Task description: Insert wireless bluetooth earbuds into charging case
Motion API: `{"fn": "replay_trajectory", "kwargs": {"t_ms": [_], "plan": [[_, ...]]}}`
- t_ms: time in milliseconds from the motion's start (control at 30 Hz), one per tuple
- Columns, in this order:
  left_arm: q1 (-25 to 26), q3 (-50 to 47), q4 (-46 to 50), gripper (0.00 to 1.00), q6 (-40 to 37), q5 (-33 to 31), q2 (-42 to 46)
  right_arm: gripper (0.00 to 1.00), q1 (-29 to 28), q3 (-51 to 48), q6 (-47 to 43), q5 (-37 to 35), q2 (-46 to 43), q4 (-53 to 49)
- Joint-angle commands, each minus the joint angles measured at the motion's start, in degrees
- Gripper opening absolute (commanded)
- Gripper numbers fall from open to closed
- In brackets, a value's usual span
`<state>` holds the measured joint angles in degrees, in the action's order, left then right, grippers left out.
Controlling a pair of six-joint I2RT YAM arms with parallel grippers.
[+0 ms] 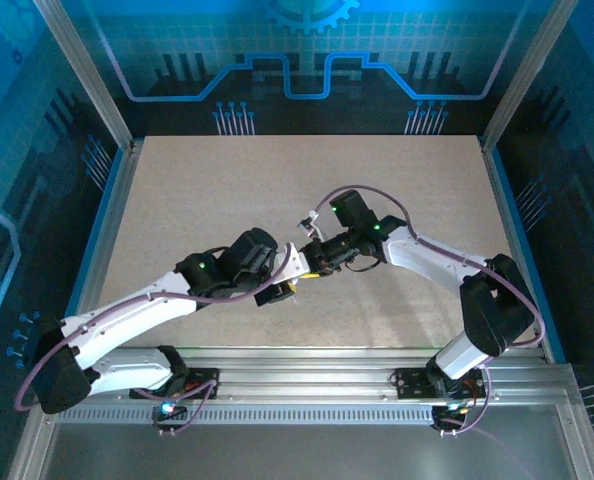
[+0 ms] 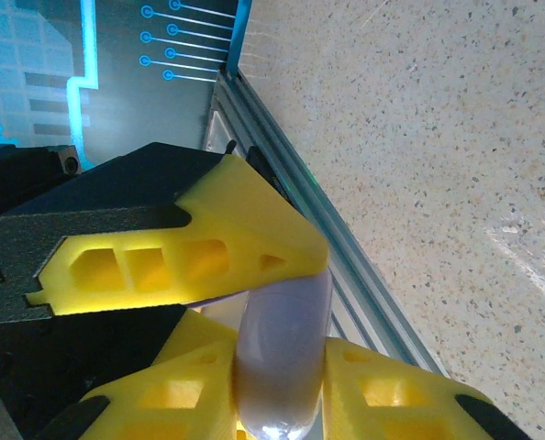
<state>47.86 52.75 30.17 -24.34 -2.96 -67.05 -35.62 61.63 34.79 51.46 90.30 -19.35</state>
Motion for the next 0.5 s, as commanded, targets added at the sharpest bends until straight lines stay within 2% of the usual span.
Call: {"fn": "replay_trajectory", "kwargs": {"t_ms": [0,167,367,467], "plan": [[0.48,-0.43,-1.78,0.43,0.43,-1.26,0.86,0.25,-1.08,1.45,-0.15,2.67,0.56,0.55],[0.48,-0.62,-2.13,0.45,0.95,-2.42,0.86,0.22,-1.10,1.48,-0.33,2.72,0.05,0.55],[0.49,-0.99,-3.77,0.71,2.60,-3.53,1.59,0.21,-1.12,0.65,-0.85,0.87,-1.19,0.72],[0.49,-1.48,-4.29,0.76,3.37,-3.98,2.22,0.21,-0.95,0.41,-1.38,-1.00,-2.68,0.70]]}}
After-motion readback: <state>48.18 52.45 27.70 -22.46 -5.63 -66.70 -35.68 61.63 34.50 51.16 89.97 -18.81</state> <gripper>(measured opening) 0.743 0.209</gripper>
